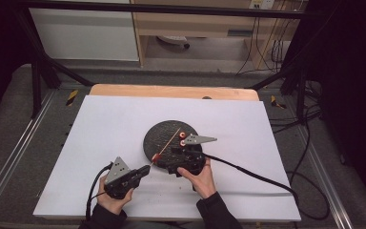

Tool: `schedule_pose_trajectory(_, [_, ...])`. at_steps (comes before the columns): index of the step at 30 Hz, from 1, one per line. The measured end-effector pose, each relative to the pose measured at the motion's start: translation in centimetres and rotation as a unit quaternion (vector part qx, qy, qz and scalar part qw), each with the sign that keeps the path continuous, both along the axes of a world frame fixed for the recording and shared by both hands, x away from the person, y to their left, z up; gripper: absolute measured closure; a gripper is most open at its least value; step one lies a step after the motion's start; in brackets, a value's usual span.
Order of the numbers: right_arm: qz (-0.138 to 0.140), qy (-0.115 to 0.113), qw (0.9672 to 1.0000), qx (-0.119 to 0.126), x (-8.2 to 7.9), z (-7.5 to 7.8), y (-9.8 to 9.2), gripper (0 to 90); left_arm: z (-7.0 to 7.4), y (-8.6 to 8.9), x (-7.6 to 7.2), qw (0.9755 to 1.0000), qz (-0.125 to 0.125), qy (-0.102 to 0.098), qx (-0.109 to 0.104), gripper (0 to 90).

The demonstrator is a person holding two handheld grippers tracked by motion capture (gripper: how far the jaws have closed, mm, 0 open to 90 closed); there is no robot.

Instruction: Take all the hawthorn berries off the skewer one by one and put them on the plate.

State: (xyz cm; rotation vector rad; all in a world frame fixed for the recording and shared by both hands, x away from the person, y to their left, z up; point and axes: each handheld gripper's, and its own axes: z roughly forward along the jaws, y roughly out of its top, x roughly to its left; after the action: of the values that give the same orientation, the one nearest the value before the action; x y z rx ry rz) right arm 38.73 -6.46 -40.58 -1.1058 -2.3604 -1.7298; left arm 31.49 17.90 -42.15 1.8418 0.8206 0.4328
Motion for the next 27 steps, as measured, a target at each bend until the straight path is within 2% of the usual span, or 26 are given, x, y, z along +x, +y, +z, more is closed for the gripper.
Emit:
schedule_pose_trajectory(4, [0.005, 0.005, 0.9999, 0.008, 0.17, -0.56, 0.66, 29.0, 0.00, -0.09, -0.03, 1.0000, -0.002, 0.000, 0.001, 88.2])
schedule_pose_trajectory(5, [0.005, 0.005, 0.9999, 0.008, 0.17, -0.56, 0.66, 29.0, 0.00, -0.11, -0.05, 1.0000, -0.002, -0.001, 0.000, 88.2])
schedule_pose_trajectory(6, [0.010, 0.007, 0.9999, 0.010, 0.25, -0.74, 0.75, 34.2, 0.01, -0.12, -0.06, 1.0000, -0.003, -0.002, 0.001, 88.2])
schedule_pose_trajectory(8, [0.011, 0.010, 0.9998, 0.013, 0.25, -0.78, 0.78, 35.9, 0.02, -0.17, -0.10, 1.0000, -0.003, -0.002, 0.000, 88.2])
schedule_pose_trajectory(18, [0.035, 0.029, 0.9985, 0.031, 0.38, -0.83, 0.80, 58.2, 0.00, -0.32, -0.18, 1.0000, -0.006, -0.002, 0.000, 88.2])
schedule_pose_trajectory(27, [0.037, 0.034, 0.9983, 0.031, 0.54, -0.73, 0.70, 59.3, 0.00, -0.32, -0.20, 1.0000, -0.006, -0.002, 0.002, 88.3])
